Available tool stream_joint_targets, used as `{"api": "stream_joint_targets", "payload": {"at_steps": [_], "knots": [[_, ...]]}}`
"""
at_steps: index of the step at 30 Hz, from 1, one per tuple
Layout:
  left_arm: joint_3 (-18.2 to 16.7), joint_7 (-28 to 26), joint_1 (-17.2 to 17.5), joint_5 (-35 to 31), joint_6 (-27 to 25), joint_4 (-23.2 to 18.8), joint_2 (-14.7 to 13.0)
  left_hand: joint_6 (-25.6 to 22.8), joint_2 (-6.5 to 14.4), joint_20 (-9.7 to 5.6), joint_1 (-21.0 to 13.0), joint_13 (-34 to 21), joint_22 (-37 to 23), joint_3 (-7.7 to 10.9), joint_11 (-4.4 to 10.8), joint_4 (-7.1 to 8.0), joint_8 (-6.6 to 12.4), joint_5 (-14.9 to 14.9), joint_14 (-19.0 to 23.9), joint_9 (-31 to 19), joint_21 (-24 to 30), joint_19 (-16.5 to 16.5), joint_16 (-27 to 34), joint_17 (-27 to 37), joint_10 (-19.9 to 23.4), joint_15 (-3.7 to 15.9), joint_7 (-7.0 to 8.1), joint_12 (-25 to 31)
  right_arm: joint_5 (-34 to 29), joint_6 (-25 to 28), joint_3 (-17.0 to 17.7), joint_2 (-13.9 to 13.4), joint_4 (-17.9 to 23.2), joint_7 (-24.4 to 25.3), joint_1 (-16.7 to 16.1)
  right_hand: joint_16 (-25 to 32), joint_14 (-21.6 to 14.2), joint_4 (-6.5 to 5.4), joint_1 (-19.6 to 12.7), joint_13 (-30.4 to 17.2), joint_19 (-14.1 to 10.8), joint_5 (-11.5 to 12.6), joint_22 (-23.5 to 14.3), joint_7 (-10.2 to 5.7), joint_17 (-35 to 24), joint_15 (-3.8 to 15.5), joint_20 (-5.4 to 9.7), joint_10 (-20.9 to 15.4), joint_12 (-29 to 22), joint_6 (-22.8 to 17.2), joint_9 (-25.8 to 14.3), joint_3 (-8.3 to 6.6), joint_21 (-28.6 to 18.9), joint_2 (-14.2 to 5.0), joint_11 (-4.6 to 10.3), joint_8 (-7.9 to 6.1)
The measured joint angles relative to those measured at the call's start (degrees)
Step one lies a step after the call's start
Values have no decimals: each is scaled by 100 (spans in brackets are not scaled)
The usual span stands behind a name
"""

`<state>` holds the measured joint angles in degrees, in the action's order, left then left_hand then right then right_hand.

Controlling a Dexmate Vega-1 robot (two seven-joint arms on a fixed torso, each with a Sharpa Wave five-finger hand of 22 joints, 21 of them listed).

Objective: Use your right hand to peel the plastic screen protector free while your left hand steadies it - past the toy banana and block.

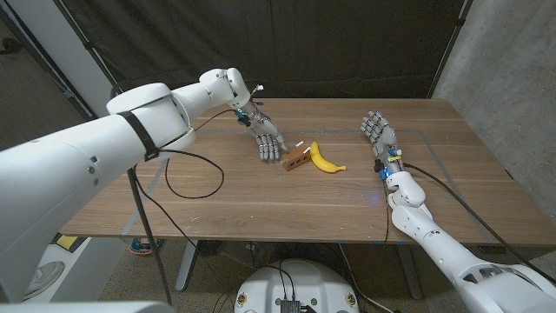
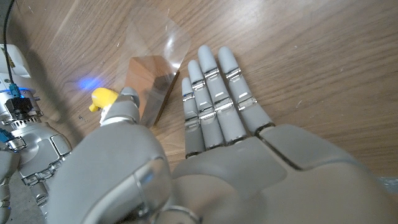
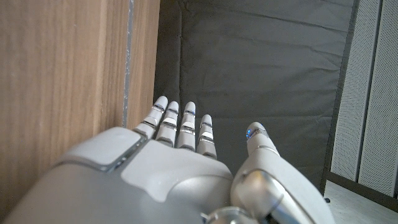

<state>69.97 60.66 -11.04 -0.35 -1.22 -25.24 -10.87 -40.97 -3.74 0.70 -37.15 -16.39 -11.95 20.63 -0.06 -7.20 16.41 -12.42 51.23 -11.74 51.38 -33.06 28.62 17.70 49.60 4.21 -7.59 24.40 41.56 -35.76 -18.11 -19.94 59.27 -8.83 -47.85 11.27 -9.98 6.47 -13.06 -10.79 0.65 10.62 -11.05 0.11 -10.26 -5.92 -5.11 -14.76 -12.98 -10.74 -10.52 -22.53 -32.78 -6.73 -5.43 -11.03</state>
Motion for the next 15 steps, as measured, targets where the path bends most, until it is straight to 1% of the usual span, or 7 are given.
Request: {"api": "stream_joint_targets", "payload": {"at_steps": [2,5,6,8,9,11,15], "knots": [[15,0,0,-8,0,0,10,-41,24,0,-24,-19,0,0,-5,0,0,0,19,3,0,0,0,0,38,18,-21,0,3,-3,8,5,7,14,-11,0,0,-18,0,0,0,0,0,0,0,0,0,0,0,0,0,-18,0,0,0,0],[23,0,0,-8,0,0,21,-101,30,-25,-30,-26,0,0,-61,0,0,0,30,3,39,-57,22,26,94,10,29,41,10,-4,8,5,7,30,-11,0,0,-32,0,0,0,0,0,0,0,0,0,0,0,0,0,-32,0,0,0,0],[25,0,0,-8,0,0,24,-153,30,-14,-30,-41,0,0,-78,0,0,0,39,3,55,-68,22,27,113,19,12,41,12,-5,8,5,7,37,-11,0,0,-32,0,0,0,0,0,0,0,0,0,0,0,0,0,-32,0,0,0,0],[25,15,3,-18,1,0,29,-171,61,-16,-61,-53,2,0,-53,0,0,0,73,3,74,-70,22,27,151,-9,28,62,13,-5,27,11,35,49,-46,0,0,-32,0,0,0,0,0,0,0,0,0,0,0,0,0,-32,0,0,0,0],[23,15,13,-18,1,0,32,-254,76,-38,-76,-53,17,0,-25,0,29,0,144,1,88,-93,22,36,179,40,10,62,15,-5,27,11,35,61,-46,0,0,-32,0,0,0,0,0,0,0,0,0,0,0,0,0,-32,0,0,0,0],[14,29,28,-7,2,0,35,-298,133,-55,-133,-74,24,10,-20,10,50,0,172,-10,119,-109,66,53,248,49,52,85,17,-5,35,11,56,75,-62,0,0,-32,0,0,0,0,0,0,0,0,0,0,0,0,0,-32,0,0,0,0],[-23,45,55,21,7,0,35,-421,296,-105,-297,-105,24,117,36,13,55,0,203,-37,162,-160,67,80,363,80,52,122,17,-4,38,10,82,101,-80,0,1,-32,38,0,0,0,-29,0,0,-1,0,0,0,0,0,-32,0,-14,0,0]]}}
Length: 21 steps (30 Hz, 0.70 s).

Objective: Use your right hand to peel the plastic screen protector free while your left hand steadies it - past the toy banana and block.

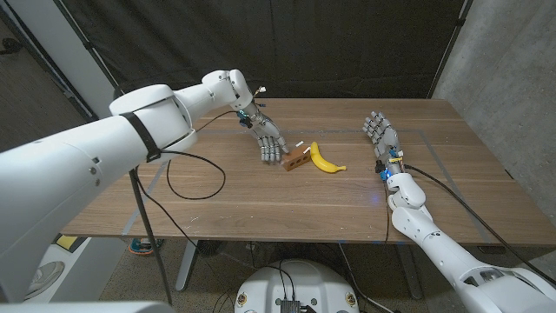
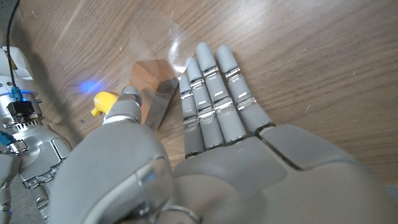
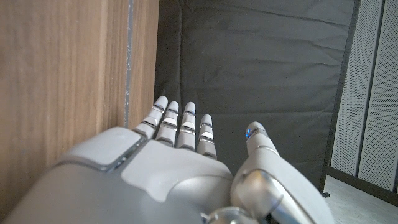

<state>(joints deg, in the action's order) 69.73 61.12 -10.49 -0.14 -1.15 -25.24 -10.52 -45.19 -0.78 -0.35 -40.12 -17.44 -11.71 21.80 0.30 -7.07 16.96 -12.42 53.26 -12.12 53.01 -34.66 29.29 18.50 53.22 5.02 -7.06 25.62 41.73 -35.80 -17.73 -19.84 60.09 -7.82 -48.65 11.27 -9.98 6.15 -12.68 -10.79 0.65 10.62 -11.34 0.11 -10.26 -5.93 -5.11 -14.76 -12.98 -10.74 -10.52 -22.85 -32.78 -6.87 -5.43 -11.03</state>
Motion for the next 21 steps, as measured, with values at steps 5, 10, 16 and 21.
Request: {"api": "stream_joint_targets", "payload": {"at_steps": [5,10,16,21], "knots": [[-44,49,30,60,16,0,-4,-128,154,-29,-154,-34,0,104,44,-32,43,0,74,-14,72,-29,44,27,84,29,68,6,0,0,6,-10,44,27,-28,0,0,0,19,0,0,0,-1,0,0,0,0,0,0,0,0,0,0,19,0,0],[-93,154,60,115,74,0,-20,-381,484,-75,-544,-108,-12,392,148,-105,85,69,220,-47,223,-9,44,76,287,118,156,73,-5,7,10,-38,117,57,-69,0,0,0,18,0,0,0,-1,0,0,0,0,0,0,0,0,0,0,19,0,0],[-168,173,81,165,159,71,-17,-788,960,-160,-1188,-266,-114,902,240,-220,203,181,371,-162,564,77,197,278,603,161,276,218,-21,34,11,-67,171,72,-92,0,0,0,18,0,0,0,0,0,0,0,0,0,0,0,0,0,0,19,0,0],[-250,137,83,209,314,226,23,-886,977,-236,-1327,-344,-168,967,268,-198,289,202,392,-230,712,154,325,465,679,165,317,279,-28,45,11,-83,205,75,-103,-28,0,0,18,0,0,0,0,0,0,0,0,0,0,0,0,0,0,18,0,0]]}}
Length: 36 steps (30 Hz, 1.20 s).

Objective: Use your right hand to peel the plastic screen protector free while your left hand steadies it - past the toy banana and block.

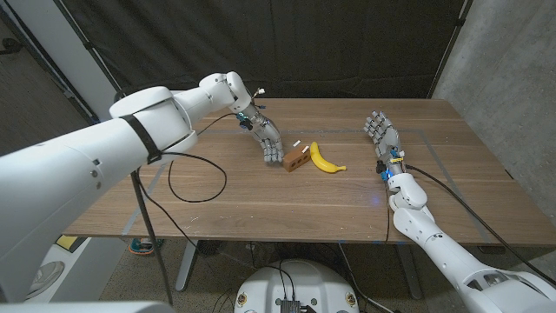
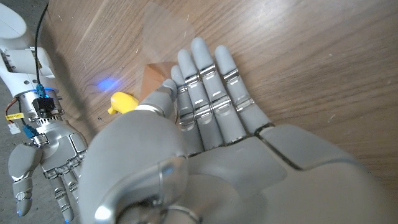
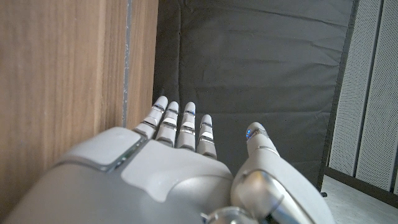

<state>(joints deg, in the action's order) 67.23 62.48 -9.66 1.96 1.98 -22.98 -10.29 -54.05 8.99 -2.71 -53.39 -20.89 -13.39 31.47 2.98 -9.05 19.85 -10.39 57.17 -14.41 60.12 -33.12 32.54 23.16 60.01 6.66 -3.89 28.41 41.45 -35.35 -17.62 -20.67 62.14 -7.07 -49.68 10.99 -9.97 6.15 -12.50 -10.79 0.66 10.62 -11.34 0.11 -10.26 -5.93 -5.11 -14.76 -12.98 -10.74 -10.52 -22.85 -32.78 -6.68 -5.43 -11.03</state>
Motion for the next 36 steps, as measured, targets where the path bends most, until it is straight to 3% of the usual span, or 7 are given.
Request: {"api": "stream_joint_targets", "payload": {"at_steps": [10,18,23,27,29,33,36], "knots": [[-289,141,46,197,349,127,-46,-122,-45,-14,-169,-184,-93,-47,-30,48,101,23,10,-150,243,246,247,409,111,-10,120,108,-1,1,4,-22,29,-9,-15,0,0,0,22,0,0,0,0,0,0,0,0,0,0,0,0,0,0,23,0,0],[-652,506,160,444,758,-12,-237,-149,-105,2,-360,-405,-235,-298,-7,65,102,-25,-4,-312,494,683,570,885,197,5,142,215,2,28,3,-42,51,-54,-19,0,0,0,22,0,0,0,0,0,0,0,0,0,0,0,0,0,0,22,0,0],[-1012,522,524,650,703,-568,-723,-168,-128,7,-383,-524,-288,-401,14,85,104,-31,5,-402,626,842,683,1099,190,14,145,259,5,51,-15,-49,51,-95,6,0,0,0,22,0,0,0,1,0,0,-1,0,0,0,0,0,0,39,22,0,0],[-1291,217,866,758,480,-1178,-1206,-168,-106,17,-405,-645,-342,-488,49,126,123,-32,-15,-473,744,1023,766,1286,101,34,145,304,5,62,-32,-51,37,-127,37,0,1,0,22,0,0,0,1,0,0,0,0,0,0,0,0,0,39,22,0,0],[-1404,42,1023,797,399,-1474,-1393,-168,-80,26,-431,-733,-376,-558,-16,147,123,-32,-55,-529,831,1117,778,1397,-12,49,145,304,5,67,-37,-52,28,-143,47,0,1,0,22,0,0,0,1,0,0,0,0,0,0,0,0,0,39,22,0,0],[-1643,-279,1362,818,278,-2169,-1770,-167,-28,32,-483,-1015,-480,-694,69,280,126,-33,-718,-713,1097,1483,822,1704,-525,31,146,346,4,73,-46,-53,20,-161,59,0,1,0,22,0,0,0,1,0,0,-1,0,0,0,0,0,0,39,22,0,0],[-1788,-641,1585,822,186,-2702,-1992,90,70,40,-543,-1306,-544,-775,138,453,182,-31,-1150,-949,1362,1853,738,1930,-970,-77,275,347,0,79,-53,-56,18,-168,65,0,1,0,22,0,0,0,1,0,0,-1,0,0,0,0,0,0,39,22,0,0]]}}
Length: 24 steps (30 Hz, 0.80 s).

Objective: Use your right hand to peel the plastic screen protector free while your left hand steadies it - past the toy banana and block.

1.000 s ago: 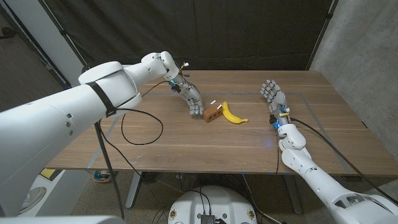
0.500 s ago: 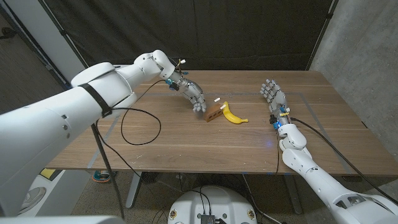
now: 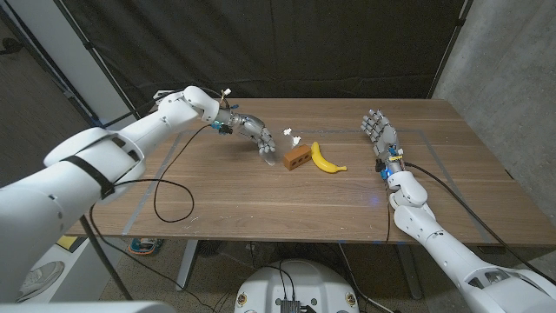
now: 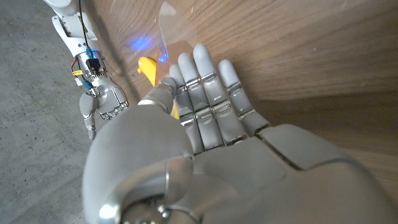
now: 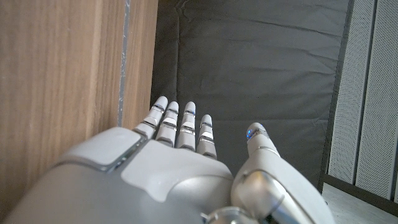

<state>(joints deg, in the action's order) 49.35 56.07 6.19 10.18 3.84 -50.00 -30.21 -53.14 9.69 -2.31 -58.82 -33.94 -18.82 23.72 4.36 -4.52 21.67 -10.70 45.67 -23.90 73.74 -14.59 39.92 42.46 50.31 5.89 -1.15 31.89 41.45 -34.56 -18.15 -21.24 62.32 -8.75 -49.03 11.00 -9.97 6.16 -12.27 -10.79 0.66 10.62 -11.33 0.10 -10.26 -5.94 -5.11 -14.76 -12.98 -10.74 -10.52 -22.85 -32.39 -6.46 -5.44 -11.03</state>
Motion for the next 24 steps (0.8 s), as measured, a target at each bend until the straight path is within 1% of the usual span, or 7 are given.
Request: {"api": "stream_joint_targets", "payload": {"at_steps": [2,6,7,8,10,17,24], "knots": [[-107,-211,154,-1,-42,-419,-137,257,49,3,-2,-168,-21,32,43,127,162,5,-195,-138,163,185,-72,114,-252,-86,63,0,-6,3,-4,-3,0,-9,2,0,0,18,0,0,0,0,0,23,0,0,0,0,0,-24,0,-18,0,0,0,0],[-308,-576,441,-25,-69,-1281,-344,597,114,24,-10,-370,-45,103,110,257,216,8,-407,-329,369,403,-139,252,-578,-157,160,0,-16,9,-13,-8,1,-18,4,0,0,24,0,0,0,0,0,32,0,0,0,0,0,-32,0,-25,0,0,0,0],[-308,-576,441,-25,-69,-1281,-344,645,129,17,-25,-401,-48,119,118,274,216,10,-434,-355,394,411,-139,273,-604,-170,165,0,-18,11,-25,-13,9,-20,5,0,0,25,0,0,0,0,0,30,0,0,0,0,0,-34,0,-25,0,0,0,0],[-388,-1150,556,-79,-58,-1634,-407,681,129,14,-25,-425,-46,131,124,286,216,14,-445,-380,405,450,-139,292,-615,-182,165,0,-19,12,-27,-14,12,-23,6,0,0,25,0,0,0,0,0,9,0,0,0,0,0,-55,0,-25,0,0,0,0],[-479,-1403,681,-94,-16,-1960,-459,701,129,14,-25,-466,-34,140,107,295,230,14,-454,-423,462,451,-139,322,-635,-190,184,45,-25,16,-34,-14,17,-31,10,0,0,25,0,0,0,0,0,1,0,0,0,0,0,-63,0,-25,0,0,0,0],[-726,-2095,1029,-121,143,-2604,-529,627,35,10,-183,-620,77,165,118,316,527,30,-350,-665,700,195,-91,529,-532,-171,127,205,-48,36,-61,-24,34,-49,21,0,0,24,0,0,0,0,0,1,0,0,0,0,0,-63,0,-24,0,0,0,0],[-962,-2905,1421,-156,260,-3014,-526,479,-103,8,-331,-517,286,190,-7,306,544,-97,-6,-900,767,-19,-87,565,-287,-95,-10,268,-126,43,-93,-46,74,-28,21,0,-110,56,-6,0,-86,0,0,47,0,44,1,-60,0,-110,0,-56,0,5,27,0]]}}
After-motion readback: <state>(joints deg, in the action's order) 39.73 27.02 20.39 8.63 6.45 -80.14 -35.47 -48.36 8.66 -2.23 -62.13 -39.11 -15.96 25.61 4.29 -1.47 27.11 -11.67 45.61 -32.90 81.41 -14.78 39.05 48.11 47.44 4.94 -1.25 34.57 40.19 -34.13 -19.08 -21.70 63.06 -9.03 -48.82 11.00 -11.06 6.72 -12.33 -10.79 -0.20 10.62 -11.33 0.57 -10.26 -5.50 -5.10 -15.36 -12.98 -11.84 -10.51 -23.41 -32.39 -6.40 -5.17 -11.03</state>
